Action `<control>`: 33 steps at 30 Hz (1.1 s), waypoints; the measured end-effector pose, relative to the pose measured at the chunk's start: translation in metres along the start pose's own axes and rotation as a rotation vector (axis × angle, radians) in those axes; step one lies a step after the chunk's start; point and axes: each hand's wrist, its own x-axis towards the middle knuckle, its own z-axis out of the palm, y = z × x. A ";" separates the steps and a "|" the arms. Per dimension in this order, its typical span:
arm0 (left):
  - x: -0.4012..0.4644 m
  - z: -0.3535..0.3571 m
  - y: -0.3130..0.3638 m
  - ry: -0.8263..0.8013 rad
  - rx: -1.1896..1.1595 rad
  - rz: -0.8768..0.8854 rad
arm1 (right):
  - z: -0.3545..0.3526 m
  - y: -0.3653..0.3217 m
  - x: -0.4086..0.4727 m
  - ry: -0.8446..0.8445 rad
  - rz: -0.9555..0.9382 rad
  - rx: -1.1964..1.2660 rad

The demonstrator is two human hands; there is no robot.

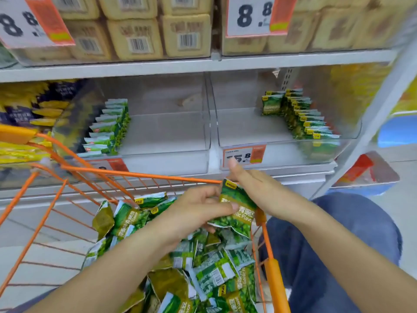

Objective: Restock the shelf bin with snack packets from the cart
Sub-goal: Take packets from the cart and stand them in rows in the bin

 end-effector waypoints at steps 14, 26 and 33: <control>0.243 0.026 0.099 0.299 -0.064 0.132 | -0.147 0.122 0.110 0.592 0.076 -0.801; 0.397 0.034 0.092 0.597 0.282 0.128 | -0.170 0.168 0.125 0.348 0.249 -0.585; 0.433 0.046 0.073 0.683 0.134 0.164 | -0.170 0.171 0.133 0.376 0.206 -0.607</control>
